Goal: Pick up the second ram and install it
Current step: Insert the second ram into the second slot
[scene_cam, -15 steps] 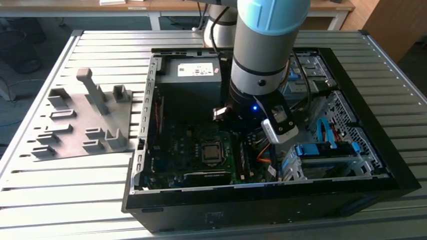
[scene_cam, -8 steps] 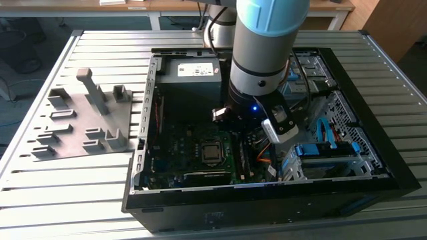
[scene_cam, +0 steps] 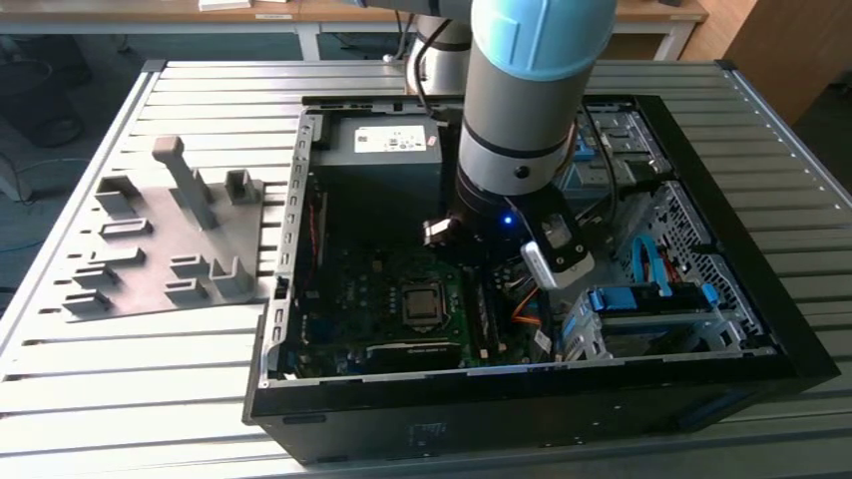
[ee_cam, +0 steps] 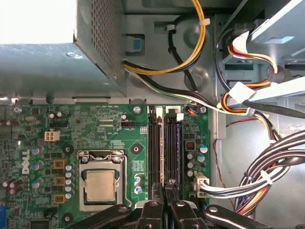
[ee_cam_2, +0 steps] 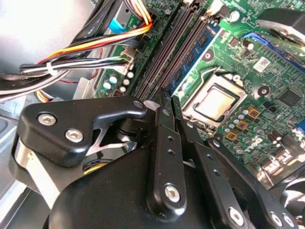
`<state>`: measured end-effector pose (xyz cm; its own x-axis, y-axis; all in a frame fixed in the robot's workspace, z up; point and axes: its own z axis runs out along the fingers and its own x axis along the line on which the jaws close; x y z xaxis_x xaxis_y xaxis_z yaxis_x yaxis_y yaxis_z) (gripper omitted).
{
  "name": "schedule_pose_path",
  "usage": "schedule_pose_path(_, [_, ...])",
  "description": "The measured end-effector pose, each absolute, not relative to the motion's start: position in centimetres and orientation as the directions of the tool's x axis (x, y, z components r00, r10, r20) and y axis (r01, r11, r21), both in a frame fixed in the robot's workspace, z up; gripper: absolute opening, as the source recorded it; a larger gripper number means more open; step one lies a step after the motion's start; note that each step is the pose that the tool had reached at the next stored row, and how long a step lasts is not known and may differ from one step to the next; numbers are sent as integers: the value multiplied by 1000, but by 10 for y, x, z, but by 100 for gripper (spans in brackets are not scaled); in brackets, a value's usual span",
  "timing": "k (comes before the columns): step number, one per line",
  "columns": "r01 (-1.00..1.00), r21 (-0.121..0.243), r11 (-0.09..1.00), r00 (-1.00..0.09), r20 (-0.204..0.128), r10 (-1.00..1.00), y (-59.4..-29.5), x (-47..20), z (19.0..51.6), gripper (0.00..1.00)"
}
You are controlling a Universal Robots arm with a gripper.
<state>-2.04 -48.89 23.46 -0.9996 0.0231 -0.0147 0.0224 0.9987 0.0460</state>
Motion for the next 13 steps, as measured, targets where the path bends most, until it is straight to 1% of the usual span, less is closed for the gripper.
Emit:
schedule_pose_path(4, [-5, 46, 999, -1000, -15, -5, -489, -21, 234, 13])
schedule_pose_path(13, [4, 44, 999, -1000, -15, 4, -489, -21, 230, 13])
